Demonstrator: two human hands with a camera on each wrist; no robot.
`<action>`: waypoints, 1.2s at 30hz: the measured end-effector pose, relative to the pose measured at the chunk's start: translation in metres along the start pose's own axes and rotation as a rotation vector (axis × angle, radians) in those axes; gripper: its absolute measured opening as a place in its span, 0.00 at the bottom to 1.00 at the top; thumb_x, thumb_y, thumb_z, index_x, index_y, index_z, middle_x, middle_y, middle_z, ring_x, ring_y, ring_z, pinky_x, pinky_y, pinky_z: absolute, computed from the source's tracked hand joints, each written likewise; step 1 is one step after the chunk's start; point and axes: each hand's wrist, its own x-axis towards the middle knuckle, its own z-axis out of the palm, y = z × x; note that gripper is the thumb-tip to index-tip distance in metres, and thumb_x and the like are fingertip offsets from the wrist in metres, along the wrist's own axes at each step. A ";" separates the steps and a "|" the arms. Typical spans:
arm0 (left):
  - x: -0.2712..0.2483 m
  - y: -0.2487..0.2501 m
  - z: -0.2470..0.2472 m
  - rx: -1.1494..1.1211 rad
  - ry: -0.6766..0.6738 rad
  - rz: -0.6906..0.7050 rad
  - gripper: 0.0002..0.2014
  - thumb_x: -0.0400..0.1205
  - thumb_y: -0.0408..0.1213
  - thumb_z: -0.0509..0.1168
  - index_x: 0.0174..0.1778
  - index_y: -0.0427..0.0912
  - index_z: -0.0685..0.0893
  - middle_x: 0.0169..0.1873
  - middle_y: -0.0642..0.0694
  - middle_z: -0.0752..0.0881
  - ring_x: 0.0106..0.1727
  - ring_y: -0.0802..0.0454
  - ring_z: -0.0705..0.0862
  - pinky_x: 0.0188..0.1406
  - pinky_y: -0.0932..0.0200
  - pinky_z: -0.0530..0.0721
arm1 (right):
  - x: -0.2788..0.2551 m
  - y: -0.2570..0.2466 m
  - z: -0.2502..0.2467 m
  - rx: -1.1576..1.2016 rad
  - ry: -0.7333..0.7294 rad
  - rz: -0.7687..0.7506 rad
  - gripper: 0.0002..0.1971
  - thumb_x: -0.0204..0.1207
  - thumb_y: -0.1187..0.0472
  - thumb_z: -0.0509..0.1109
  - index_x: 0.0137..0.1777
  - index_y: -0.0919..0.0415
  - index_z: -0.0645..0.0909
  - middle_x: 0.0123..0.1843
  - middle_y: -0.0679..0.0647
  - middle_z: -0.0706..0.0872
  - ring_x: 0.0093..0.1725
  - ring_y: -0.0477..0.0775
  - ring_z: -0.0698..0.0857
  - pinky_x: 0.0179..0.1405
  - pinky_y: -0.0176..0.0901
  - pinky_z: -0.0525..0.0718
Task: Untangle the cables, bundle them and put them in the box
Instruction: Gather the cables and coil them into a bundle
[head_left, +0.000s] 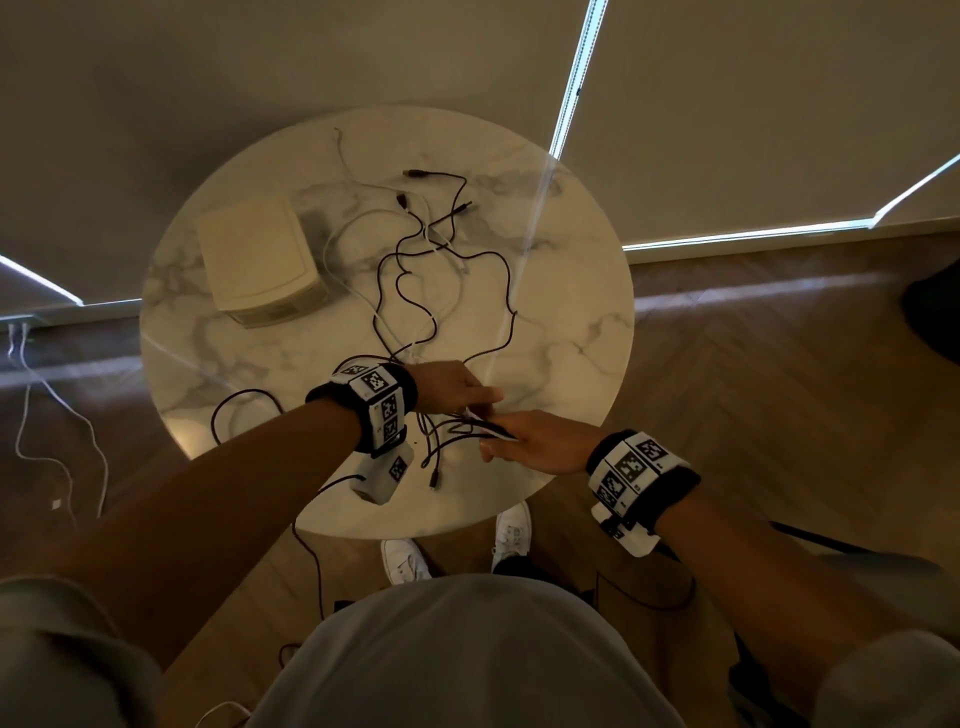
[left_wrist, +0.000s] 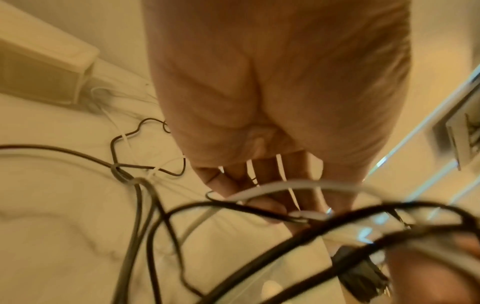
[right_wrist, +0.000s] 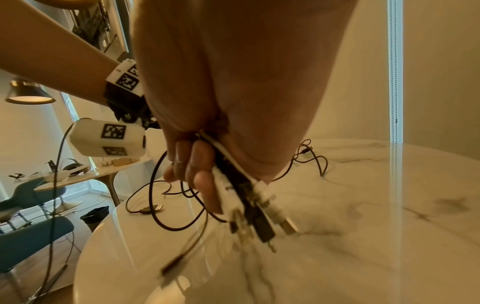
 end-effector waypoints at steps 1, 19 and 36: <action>0.000 -0.003 -0.001 -0.055 0.063 0.052 0.18 0.83 0.60 0.62 0.48 0.55 0.92 0.51 0.52 0.91 0.55 0.53 0.87 0.63 0.53 0.82 | -0.001 -0.001 0.001 0.011 -0.007 -0.001 0.17 0.91 0.50 0.56 0.61 0.60 0.83 0.58 0.52 0.85 0.54 0.47 0.82 0.50 0.34 0.76; -0.014 0.002 -0.043 -0.814 0.735 0.198 0.09 0.82 0.31 0.70 0.58 0.37 0.85 0.51 0.38 0.88 0.50 0.42 0.91 0.55 0.47 0.90 | -0.003 0.029 0.034 0.058 -0.097 0.302 0.16 0.86 0.48 0.58 0.52 0.57 0.82 0.55 0.61 0.88 0.54 0.66 0.88 0.56 0.58 0.86; -0.060 -0.002 -0.025 -0.874 0.480 0.305 0.20 0.81 0.26 0.70 0.70 0.40 0.80 0.60 0.41 0.82 0.51 0.36 0.91 0.53 0.44 0.90 | 0.017 0.033 -0.025 1.476 0.152 0.358 0.16 0.89 0.55 0.61 0.50 0.67 0.82 0.35 0.56 0.80 0.26 0.48 0.75 0.29 0.41 0.78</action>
